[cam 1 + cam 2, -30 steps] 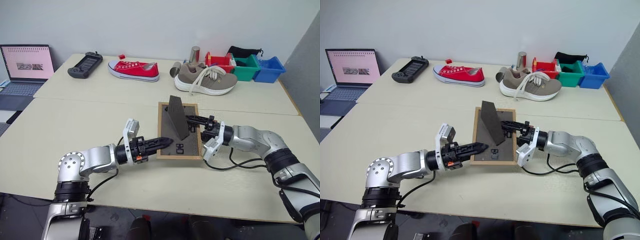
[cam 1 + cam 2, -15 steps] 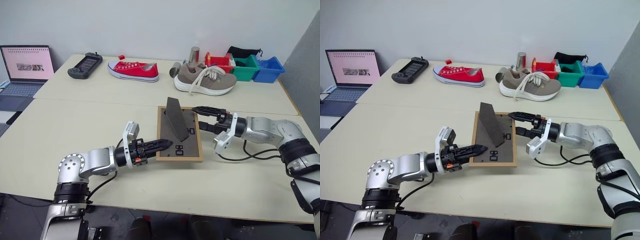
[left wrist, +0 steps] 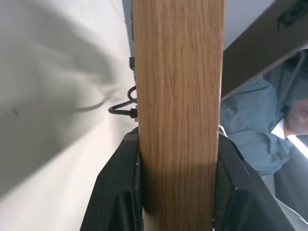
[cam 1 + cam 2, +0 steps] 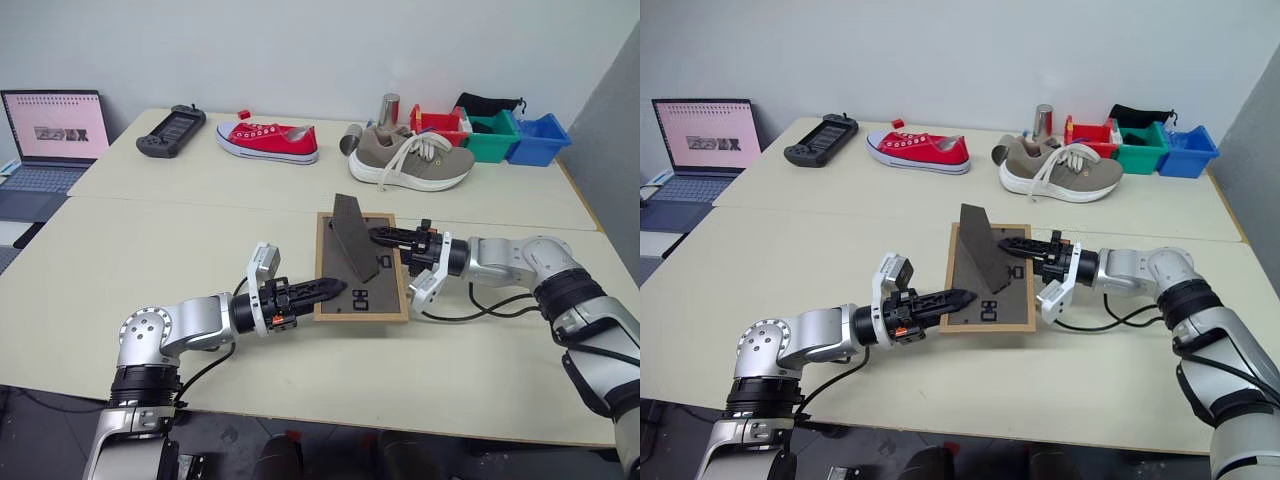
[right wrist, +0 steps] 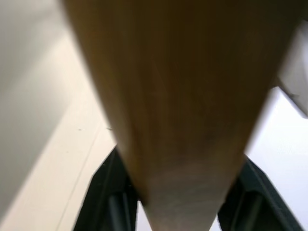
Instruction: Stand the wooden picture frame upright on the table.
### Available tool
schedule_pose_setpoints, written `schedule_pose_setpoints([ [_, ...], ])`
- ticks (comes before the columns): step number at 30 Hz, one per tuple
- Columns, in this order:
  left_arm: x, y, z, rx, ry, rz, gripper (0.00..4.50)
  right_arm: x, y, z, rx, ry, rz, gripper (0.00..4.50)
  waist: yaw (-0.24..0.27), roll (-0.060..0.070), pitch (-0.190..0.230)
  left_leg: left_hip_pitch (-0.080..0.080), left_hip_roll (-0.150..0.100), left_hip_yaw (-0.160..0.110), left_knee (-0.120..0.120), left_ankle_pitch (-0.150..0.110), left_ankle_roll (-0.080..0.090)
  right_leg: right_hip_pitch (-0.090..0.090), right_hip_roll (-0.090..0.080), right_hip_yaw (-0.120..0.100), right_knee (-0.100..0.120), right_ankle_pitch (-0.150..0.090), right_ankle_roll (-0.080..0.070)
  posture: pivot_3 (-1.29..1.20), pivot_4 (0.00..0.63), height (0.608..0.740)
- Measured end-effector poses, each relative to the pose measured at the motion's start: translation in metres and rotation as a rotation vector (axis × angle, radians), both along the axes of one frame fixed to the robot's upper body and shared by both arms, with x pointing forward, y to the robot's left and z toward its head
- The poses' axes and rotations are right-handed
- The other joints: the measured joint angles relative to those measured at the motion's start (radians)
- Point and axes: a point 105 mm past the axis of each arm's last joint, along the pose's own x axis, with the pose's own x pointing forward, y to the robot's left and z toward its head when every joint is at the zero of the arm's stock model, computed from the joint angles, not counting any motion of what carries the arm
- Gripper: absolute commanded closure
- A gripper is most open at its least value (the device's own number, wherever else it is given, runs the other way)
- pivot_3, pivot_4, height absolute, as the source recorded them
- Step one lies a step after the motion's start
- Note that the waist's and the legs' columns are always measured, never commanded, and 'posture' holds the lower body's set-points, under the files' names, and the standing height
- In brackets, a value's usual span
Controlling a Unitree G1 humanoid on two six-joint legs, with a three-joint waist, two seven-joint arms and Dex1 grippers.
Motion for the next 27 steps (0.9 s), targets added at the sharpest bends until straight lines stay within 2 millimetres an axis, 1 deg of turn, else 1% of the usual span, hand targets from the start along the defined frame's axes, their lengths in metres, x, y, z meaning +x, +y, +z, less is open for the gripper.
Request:
schedule_pose_setpoints([
  [7,0.001,0.0,0.001,-0.009,0.001,0.011,3.14,0.001,0.0,0.002,0.004,-0.002,0.001,3.17,0.0,0.0,0.0,0.0,0.0,0.0,0.0,0.0,0.0,0.0,0.0,0.0,0.0,0.0,0.0,0.0,0.15,0.74],
  [9,0.001,-0.001,0.001,-0.001,-0.003,0.015,2.5,0.001,-0.001,0.003,0.006,-0.001,0.003,3.17,0.0,0.0,0.0,0.0,0.0,0.0,0.0,0.0,0.0,0.0,0.0,0.0,0.0,0.0,0.0,0.0,0.15,0.74],
  [10,0.0,-0.001,0.002,0.006,-0.017,0.017,2.37,0.001,-0.001,0.002,0.002,0.002,0.002,3.18,0.0,0.0,0.0,0.0,0.0,0.0,0.0,0.0,0.0,0.0,0.0,0.0,0.0,0.0,0.0,0.0,0.15,0.74],
  [12,-0.001,-0.001,0.006,0.03,-0.046,0.023,1.87,0.0,-0.001,0.001,0.001,0.007,0.002,3.2,0.0,0.0,0.0,0.0,0.0,0.0,0.0,0.0,0.0,0.0,0.0,0.0,0.0,0.0,0.0,0.0,0.15,0.74],
  [13,-0.002,-0.001,0.007,0.033,-0.054,0.022,1.75,0.001,-0.001,0.001,0.001,0.007,0.001,3.2,0.0,0.0,0.0,0.0,0.0,0.0,0.0,0.0,0.0,0.0,0.0,0.0,0.0,0.0,0.0,0.0,0.15,0.74],
  [16,-0.002,0.0,0.006,0.036,-0.053,0.036,1.13,0.0,0.0,0.001,0.004,0.011,0.002,3.2,0.0,0.0,0.0,0.0,0.0,0.0,0.0,0.0,0.0,0.0,0.0,0.0,0.0,0.0,0.0,0.0,0.15,0.74],
  [19,0.0,0.009,0.007,0.071,-0.062,0.052,0.46,-0.001,-0.001,0.001,0.019,0.032,0.005,3.2,-0.001,0.0,0.0,0.0,0.0,0.0,0.0,0.0,0.0,0.0,0.0,0.0,0.0,0.0,0.0,0.0,0.15,0.74],
  [21,-0.001,0.019,0.01,0.101,-0.078,0.06,0.01,-0.003,-0.003,-0.002,0.038,0.068,0.0,3.2,-0.001,0.0,0.0,0.0,0.0,0.0,0.0,0.0,0.0,0.0,0.0,0.0,0.0,0.0,0.0,0.0,0.15,0.74],
  [23,-0.003,0.029,0.013,0.135,-0.095,0.061,0.01,-0.004,-0.006,-0.005,0.047,0.107,-0.006,3.2,-0.002,-0.001,0.0,0.0,0.0,0.0,0.0,0.0,0.001,0.0,0.0,0.0,0.0,0.0,0.0,0.0,0.15,0.74],
  [25,-0.004,0.046,0.019,0.202,-0.127,0.088,0.01,-0.006,-0.013,-0.008,0.081,0.189,-0.025,3.2,-0.003,-0.001,0.0,0.0,0.0,-0.001,0.0,-0.001,0.002,0.0,0.0,0.0,0.0,0.0,0.0,0.0,0.15,0.74],
  [27,0.0,0.058,0.025,0.252,-0.165,0.133,0.01,-0.005,-0.019,-0.013,0.106,0.265,-0.054,3.2,-0.003,-0.001,0.0,0.0,0.0,-0.001,-0.001,-0.002,0.003,0.001,0.0,-0.001,-0.001,0.0,0.0,0.0,0.15,0.74],
])
